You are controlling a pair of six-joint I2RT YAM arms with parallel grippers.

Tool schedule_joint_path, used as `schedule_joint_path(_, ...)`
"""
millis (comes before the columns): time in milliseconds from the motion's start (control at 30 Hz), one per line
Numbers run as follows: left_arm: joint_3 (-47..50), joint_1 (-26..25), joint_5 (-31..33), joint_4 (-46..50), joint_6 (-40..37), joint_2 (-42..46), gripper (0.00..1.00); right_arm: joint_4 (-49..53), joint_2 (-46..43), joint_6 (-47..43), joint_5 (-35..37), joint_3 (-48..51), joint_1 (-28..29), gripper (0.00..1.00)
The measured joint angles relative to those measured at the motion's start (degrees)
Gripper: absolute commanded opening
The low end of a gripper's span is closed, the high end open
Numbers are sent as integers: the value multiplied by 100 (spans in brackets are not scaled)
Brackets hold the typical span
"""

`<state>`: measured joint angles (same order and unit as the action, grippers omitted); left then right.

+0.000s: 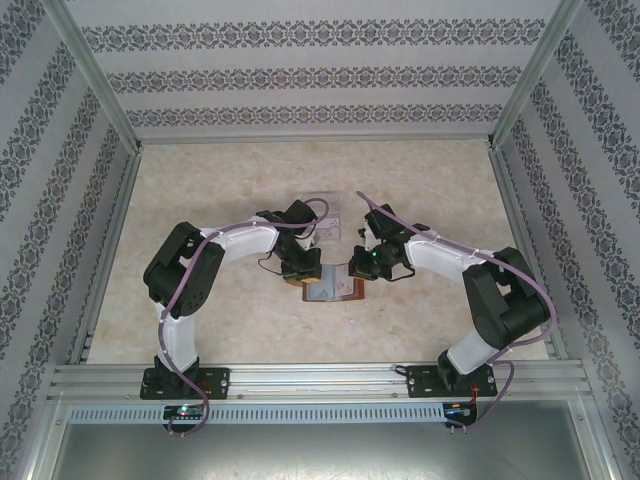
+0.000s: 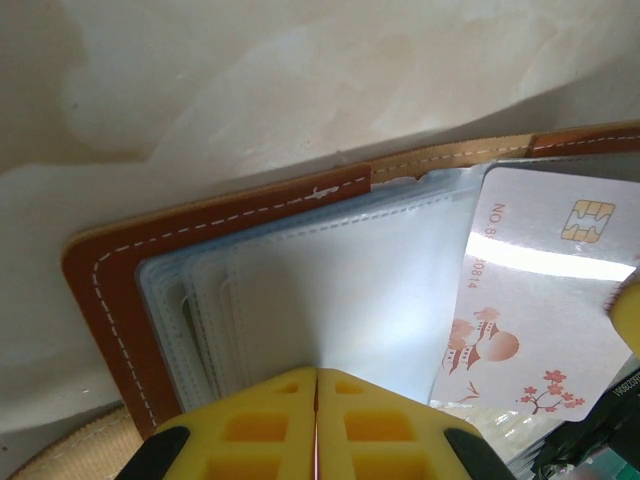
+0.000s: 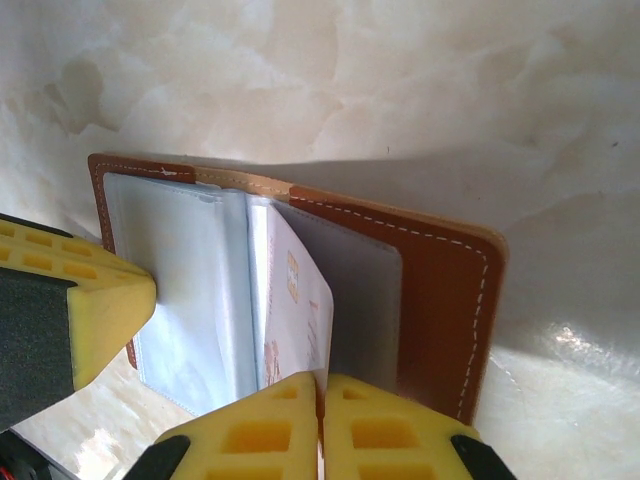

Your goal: Take the credit cards out of the card holder

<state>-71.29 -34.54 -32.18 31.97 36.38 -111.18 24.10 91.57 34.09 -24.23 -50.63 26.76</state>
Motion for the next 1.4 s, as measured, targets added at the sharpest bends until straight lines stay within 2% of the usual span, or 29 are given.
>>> schedule_joint_path(600,0,0,-22,-2,0,-11,8,-28,94,61,2,-269,332,10)
schedule_joint_path(767,0,0,-24,-2,0,-11,8,-7,146,127,22,-315,380,17)
schedule_joint_path(1000,0,0,-24,-4,2,-11,8,116,157,210,46,-315,472,20)
schedule_joint_path(1400,0,0,-39,-4,0,-22,8,258,-9,306,105,-315,490,16)
